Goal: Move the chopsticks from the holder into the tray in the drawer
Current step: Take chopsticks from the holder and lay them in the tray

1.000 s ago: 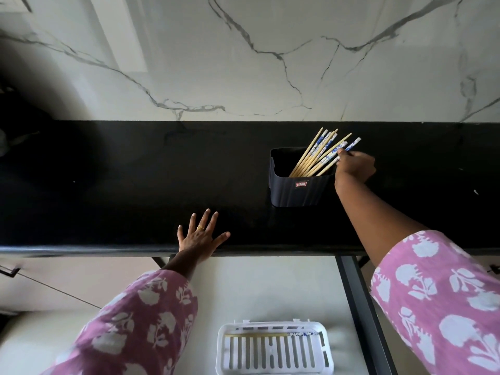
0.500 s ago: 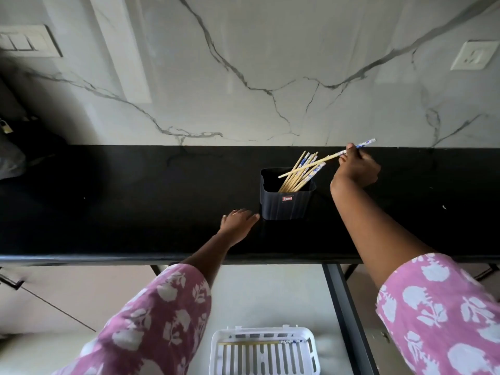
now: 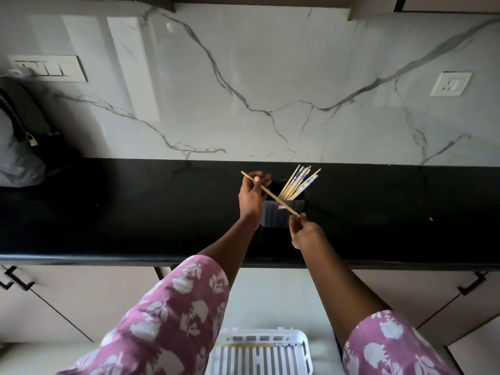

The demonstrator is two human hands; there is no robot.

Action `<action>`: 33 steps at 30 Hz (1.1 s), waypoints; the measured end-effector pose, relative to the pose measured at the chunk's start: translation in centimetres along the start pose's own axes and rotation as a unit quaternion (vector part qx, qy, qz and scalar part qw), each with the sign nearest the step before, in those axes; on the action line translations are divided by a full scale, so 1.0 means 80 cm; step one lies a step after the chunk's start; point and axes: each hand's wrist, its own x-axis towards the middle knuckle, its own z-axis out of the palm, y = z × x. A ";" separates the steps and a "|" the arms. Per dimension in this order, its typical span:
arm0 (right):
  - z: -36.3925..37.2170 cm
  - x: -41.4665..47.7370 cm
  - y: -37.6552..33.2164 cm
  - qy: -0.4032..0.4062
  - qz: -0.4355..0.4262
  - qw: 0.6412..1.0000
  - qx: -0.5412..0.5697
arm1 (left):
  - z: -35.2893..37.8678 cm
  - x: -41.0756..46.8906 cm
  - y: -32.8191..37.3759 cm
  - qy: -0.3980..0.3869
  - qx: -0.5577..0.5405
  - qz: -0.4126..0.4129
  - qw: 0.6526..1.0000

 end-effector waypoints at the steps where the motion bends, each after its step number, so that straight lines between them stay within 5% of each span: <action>1: -0.004 0.006 0.004 -0.004 0.001 0.998 -0.060 | -0.002 -0.001 0.002 0.003 0.014 0.006 1.000; 4: -0.013 0.014 0.015 0.010 -0.087 0.937 -0.337 | -0.011 -0.002 0.000 -0.009 0.062 0.025 0.998; 6: -0.017 0.018 0.023 0.035 -0.298 0.782 -0.547 | -0.020 -0.003 -0.006 -0.021 0.089 0.027 0.995; 8: -0.021 0.012 0.030 -0.057 -0.461 0.632 -0.621 | -0.027 -0.006 -0.012 -0.027 0.111 0.023 0.993; 12: -0.023 0.008 0.051 -0.203 -0.537 0.491 -0.655 | -0.037 -0.018 -0.025 -0.033 0.141 0.005 0.990; 14: -0.026 0.009 0.060 -0.193 -0.549 0.458 -0.672 | -0.045 -0.021 -0.034 -0.032 0.155 -0.007 0.987; 21: -0.060 0.033 0.091 -0.183 -0.461 0.516 -0.698 | -0.098 -0.019 -0.063 -0.041 0.198 -0.043 0.978; 25: -0.099 0.045 0.104 -0.195 -0.365 0.511 -0.753 | -0.149 0.000 -0.077 -0.025 0.303 -0.097 0.948; 29: -0.150 0.064 0.124 -0.244 -0.295 0.396 -0.835 | -0.185 0.024 -0.105 -0.005 0.526 -0.156 0.836; 33: -0.195 0.072 0.141 -0.291 -0.260 0.246 -0.887 | -0.196 0.032 -0.122 0.004 0.580 -0.278 0.766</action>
